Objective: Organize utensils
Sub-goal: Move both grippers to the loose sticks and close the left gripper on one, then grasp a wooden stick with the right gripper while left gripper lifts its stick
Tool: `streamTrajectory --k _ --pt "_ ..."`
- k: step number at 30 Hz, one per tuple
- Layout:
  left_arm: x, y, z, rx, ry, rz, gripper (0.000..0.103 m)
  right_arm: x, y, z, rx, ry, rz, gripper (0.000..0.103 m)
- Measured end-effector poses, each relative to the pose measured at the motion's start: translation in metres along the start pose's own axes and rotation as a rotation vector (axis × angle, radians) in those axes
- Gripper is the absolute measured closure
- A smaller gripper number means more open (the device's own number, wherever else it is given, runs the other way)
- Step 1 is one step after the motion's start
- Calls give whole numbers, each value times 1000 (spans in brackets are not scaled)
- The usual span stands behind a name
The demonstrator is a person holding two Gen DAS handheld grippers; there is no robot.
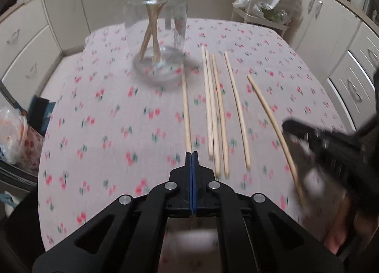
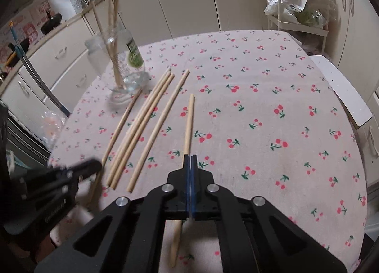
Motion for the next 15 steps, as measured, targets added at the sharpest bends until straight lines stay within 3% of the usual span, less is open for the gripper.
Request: streamTrajectory --k 3,10,11,12,13,15 --pt "-1 4 -4 35 13 -3 102 -8 -2 -1 -28 -8 45 101" --pt "-44 5 6 30 -34 -14 100 -31 1 23 -17 39 27 101" --pt "-49 4 10 31 -34 -12 99 -33 2 26 -19 45 22 93" --pt "-55 3 15 26 -36 -12 99 -35 3 27 -8 42 15 61" --pt "-60 2 18 23 -34 -11 97 -38 3 25 19 15 0 47" --pt "-67 1 27 20 -30 -10 95 -41 5 26 29 13 -26 45"
Point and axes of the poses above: each gripper's, at about its wrist camera, not at the fingertips, and z roughly the way its jaws point, y to its left, x to its underside, the point moved 5 cm from there along z, roughly the way its jaws point, and after that the axes turned 4 degrees about -x, right-handed, at the moved point
